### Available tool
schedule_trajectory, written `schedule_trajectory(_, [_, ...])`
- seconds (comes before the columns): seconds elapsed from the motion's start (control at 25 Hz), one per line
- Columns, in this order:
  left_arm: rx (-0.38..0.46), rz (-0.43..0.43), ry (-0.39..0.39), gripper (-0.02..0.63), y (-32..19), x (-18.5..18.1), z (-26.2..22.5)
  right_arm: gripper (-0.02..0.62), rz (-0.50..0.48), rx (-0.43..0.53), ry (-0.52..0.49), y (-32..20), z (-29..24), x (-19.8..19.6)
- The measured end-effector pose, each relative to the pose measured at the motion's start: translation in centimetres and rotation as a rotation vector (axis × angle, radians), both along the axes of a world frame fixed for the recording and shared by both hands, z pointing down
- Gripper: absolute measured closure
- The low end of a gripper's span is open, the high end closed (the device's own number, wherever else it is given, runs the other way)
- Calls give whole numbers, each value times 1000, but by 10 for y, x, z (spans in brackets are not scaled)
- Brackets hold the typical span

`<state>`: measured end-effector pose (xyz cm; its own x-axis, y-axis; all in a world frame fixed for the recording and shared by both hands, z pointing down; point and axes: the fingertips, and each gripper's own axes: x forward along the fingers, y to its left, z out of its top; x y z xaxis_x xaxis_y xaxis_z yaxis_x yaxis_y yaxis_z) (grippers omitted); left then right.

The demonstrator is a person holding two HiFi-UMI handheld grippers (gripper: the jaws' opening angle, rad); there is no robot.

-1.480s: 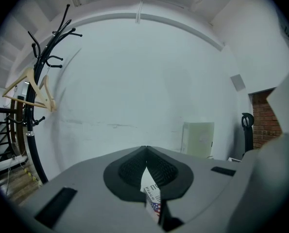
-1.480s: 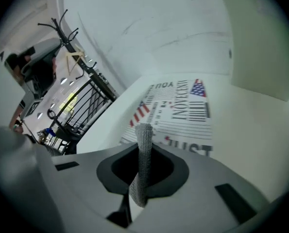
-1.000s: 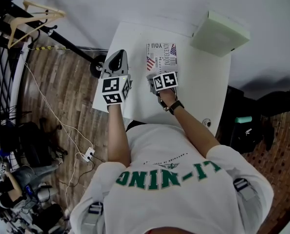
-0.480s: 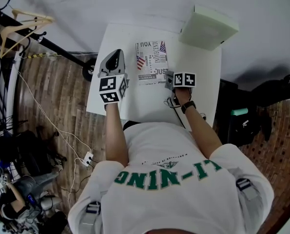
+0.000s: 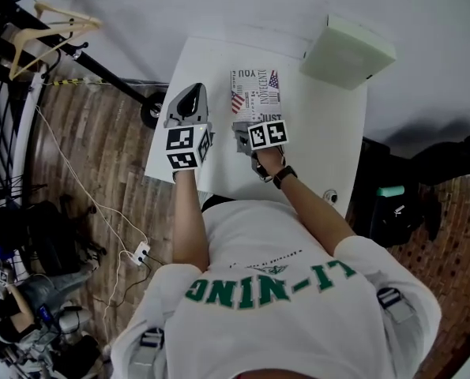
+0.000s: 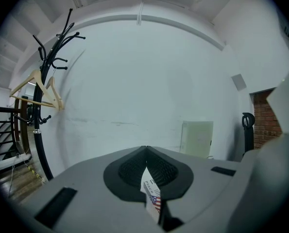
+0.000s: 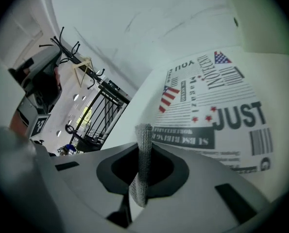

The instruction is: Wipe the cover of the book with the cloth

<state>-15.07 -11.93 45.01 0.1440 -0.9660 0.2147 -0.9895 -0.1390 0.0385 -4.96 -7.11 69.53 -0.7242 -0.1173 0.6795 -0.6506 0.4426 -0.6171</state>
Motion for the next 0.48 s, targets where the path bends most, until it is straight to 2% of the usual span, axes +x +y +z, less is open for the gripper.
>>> schedule_trajectory(0.08, [-2,-6,-7,600,4,-3,1,561,4,-37,-9,9,9,-12])
schedule_trajectory(0.2, [-4,-13,-21,600,10,-10,-1,561,32,-52,-12,10,14,-8])
schedule_trajectory(0.36, [-7,-23,-17,600,15,-19,-2,561,102,-40,-9,1,10,21])
schedule_trajectory(0.48, [-15,-10,-5,601,15,-14,3,561,193,-21,1,-8,8,59])
